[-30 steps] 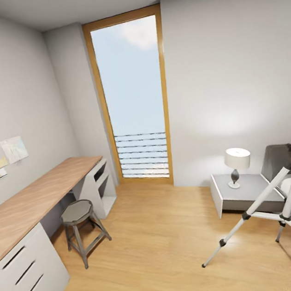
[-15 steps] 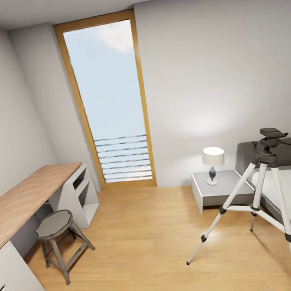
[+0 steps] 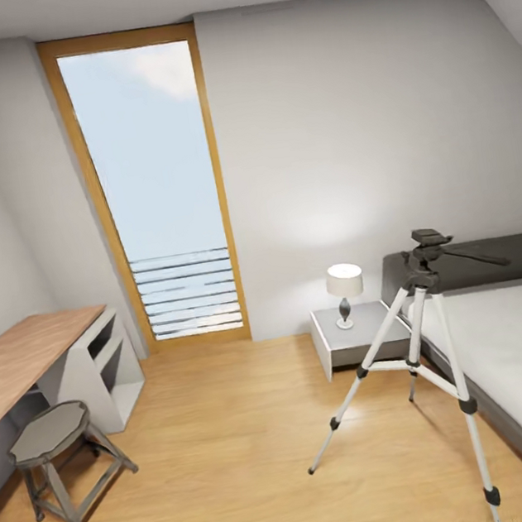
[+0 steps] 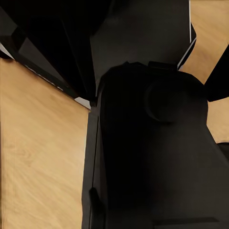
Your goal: Attach the digital camera to the camera tripod in the bedroom.
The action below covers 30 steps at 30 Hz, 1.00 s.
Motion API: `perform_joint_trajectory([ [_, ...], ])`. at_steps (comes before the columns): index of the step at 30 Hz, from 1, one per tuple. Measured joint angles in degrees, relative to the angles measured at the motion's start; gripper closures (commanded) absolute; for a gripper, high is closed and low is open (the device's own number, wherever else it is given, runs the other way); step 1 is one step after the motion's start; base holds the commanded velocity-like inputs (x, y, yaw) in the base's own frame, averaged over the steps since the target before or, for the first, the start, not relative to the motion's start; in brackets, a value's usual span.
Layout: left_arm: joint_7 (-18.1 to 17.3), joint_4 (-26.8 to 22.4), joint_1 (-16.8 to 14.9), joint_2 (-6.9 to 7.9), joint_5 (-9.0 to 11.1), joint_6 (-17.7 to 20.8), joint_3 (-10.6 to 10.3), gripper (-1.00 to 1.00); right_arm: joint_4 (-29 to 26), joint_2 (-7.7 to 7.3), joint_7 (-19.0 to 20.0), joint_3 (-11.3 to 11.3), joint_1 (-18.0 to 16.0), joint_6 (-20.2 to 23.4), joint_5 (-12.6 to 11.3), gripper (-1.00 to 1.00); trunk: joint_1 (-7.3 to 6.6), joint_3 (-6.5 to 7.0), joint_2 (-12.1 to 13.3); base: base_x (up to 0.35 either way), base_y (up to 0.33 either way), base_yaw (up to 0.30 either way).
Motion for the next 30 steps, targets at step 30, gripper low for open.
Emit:
perform_joint_trajectory([
  [30,-0.07,0.01,0.01,0.17,0.07,0.18,0.06,1.0,-0.04,0.15,0.15,0.32,-0.01,0.48,0.43,-1.0,-0.02,0.0,0.0,0.072,-0.134,-0.148],
])
